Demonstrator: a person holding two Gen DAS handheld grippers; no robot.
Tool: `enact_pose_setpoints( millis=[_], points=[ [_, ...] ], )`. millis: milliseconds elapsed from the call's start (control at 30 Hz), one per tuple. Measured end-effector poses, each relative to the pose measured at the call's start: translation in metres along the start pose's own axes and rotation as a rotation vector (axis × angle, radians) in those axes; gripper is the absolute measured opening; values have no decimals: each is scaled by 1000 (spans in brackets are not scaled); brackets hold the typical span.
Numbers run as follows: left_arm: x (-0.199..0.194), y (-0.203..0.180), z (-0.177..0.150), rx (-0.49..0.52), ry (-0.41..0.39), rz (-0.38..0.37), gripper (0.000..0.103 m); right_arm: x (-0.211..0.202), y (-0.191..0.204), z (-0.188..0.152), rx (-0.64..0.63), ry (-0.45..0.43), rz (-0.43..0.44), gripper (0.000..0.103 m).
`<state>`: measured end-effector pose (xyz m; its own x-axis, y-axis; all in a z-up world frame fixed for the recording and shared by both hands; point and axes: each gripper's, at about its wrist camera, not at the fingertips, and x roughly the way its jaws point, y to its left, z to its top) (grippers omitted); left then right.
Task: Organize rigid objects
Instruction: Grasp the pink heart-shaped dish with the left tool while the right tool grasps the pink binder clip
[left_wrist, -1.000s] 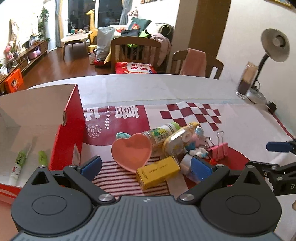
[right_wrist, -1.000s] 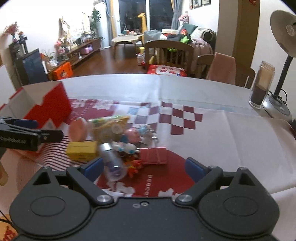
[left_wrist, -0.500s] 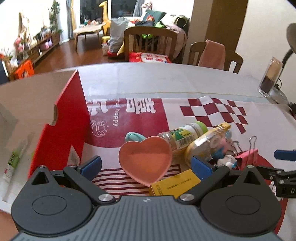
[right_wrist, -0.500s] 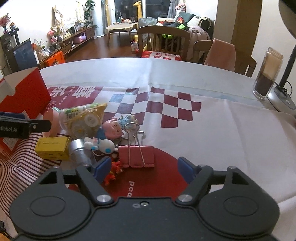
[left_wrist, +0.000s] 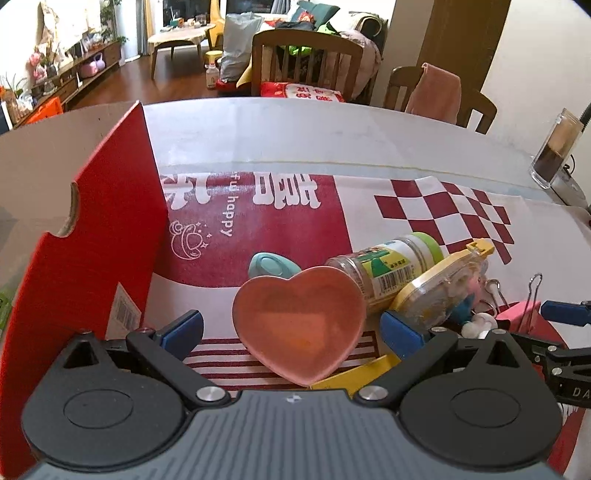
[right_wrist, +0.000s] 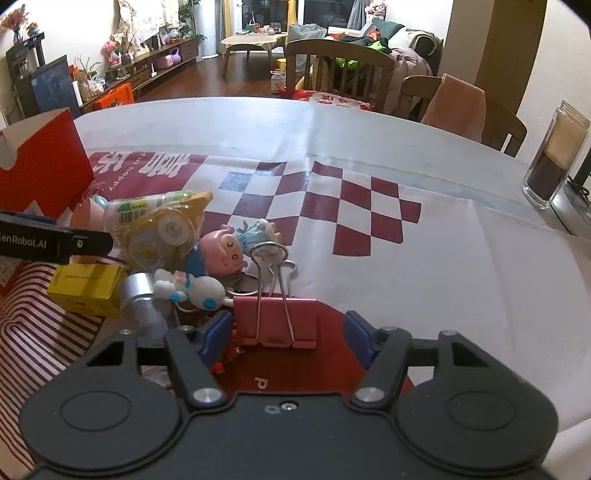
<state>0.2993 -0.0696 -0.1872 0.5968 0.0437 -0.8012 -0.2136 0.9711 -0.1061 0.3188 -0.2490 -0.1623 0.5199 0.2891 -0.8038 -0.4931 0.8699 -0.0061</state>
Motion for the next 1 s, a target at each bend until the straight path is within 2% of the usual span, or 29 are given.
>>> enact_pose_setpoints(
  millis=[167,267,367,433,467,533,1000],
  points=[
    [6,3,0,-10,5,-7,102,3,0,1,-9,-3,2,64],
    [9,6,0,-19,9,-2,97,4,0,1,-11,-5,5,64],
    [11,8,-1,-32,10,-16,91,4,0,1,-9,-8,10,61],
    [10,6,-2,-21,10,-19,79,3,1,1,-5,-9,22,56],
    [10,4,-2,-16,12,-20,79,3,1,1,-5,-9,29,52],
    [10,3,-2,-13,10,-17,75,2,3,1,-7,-11,28,51],
    [-8,0,-1,12,-16,0,74,-26,-12,-2,67,-57,-17,51]
  ],
)
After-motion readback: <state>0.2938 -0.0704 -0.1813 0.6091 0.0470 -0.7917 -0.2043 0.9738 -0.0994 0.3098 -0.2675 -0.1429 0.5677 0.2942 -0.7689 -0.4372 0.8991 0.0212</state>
